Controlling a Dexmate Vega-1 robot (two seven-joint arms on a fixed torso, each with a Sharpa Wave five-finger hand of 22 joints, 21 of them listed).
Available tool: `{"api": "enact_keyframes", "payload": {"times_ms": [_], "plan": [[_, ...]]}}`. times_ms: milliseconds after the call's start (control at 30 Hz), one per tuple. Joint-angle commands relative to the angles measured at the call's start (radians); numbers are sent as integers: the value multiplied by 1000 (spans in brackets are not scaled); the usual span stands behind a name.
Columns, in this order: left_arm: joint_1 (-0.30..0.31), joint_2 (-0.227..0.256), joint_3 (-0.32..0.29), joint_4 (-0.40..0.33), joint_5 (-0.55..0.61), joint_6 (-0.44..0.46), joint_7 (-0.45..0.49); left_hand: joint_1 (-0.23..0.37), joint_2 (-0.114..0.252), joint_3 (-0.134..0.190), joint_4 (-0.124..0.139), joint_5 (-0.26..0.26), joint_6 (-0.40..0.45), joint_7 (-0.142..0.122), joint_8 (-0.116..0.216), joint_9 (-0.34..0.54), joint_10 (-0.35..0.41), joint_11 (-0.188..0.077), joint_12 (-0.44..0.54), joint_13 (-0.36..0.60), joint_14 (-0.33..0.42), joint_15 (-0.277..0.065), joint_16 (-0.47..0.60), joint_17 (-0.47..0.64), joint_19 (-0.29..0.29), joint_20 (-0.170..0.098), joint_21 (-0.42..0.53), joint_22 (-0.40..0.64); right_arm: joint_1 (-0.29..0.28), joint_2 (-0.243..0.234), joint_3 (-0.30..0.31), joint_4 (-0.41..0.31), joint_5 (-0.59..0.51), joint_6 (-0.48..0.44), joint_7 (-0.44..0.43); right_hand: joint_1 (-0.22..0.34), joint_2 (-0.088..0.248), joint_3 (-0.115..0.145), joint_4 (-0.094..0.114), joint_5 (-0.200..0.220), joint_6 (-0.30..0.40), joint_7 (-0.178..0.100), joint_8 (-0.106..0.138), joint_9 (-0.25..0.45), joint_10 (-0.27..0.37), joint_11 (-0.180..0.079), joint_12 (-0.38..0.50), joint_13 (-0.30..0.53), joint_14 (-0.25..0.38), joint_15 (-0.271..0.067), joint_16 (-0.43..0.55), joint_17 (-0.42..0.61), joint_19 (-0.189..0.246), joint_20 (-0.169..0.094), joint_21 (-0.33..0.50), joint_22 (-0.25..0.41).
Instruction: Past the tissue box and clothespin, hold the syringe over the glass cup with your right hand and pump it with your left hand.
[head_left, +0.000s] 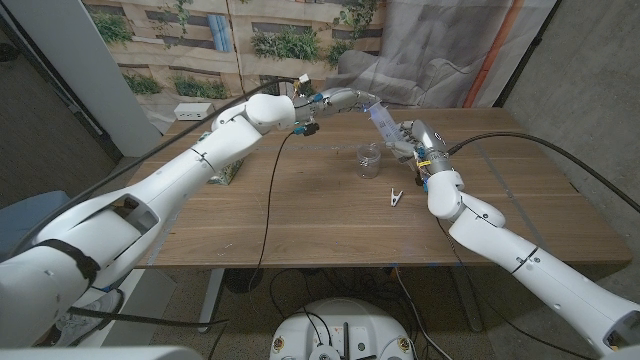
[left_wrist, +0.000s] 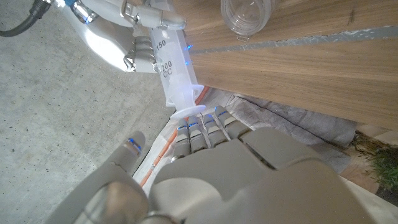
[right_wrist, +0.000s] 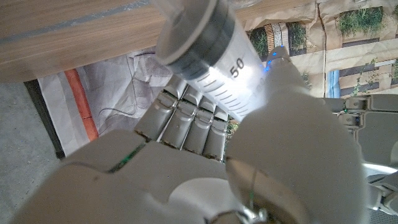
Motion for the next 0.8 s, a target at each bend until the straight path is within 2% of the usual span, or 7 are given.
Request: {"api": "enact_keyframes", "payload": {"times_ms": [33,167,367,633,800], "plan": [[27,25,-22,-45,37,12,67,0,72,3,-3,2,9,-1,7,1,5,2,5,0,3,-46,-4,2,9,-50,-2,5,-28,-9,6,-7,-9,-1,-21,-109,176,29,21,6,175,-115,-1,5,35,-33,4,5,1,-56,-4,6,7,-52,7,1],[23,27,-19,-44,47,4,62,1,75,5,-4,2,13,-2,9,2,7,1,6,0,8,-49,-2,2,13,-51,-1,5,-34,-3,13,6,6,30,-29,-110,176,29,22,6,175,-115,-1,5,36,-32,4,5,1,-55,-4,6,6,-52,7,1],[41,39,-36,-62,51,12,89,2,77,7,-4,2,15,-2,9,2,8,2,6,0,9,-48,-2,2,14,-51,-1,5,-36,2,8,11,-4,26,-35,-108,176,30,21,6,173,-116,-3,5,36,-33,4,5,0,-57,-5,7,5,-52,7,1],[110,66,-96,-114,20,46,169,3,78,8,-4,2,17,-2,9,2,11,1,7,0,10,-49,-2,3,15,-52,-1,5,-34,-12,3,23,-15,47,-26,-109,175,30,21,6,175,-117,-3,6,34,-33,3,6,-2,-56,-6,8,3,-52,6,1],[152,84,-120,-141,10,71,217,4,79,9,-4,3,18,-3,9,2,12,0,7,0,10,-48,-2,2,15,-50,-1,5,-31,-44,0,32,-39,87,-16,-111,173,30,22,5,173,-116,-4,6,27,-35,1,6,-5,-54,-8,8,-1,-52,5,1]]}}
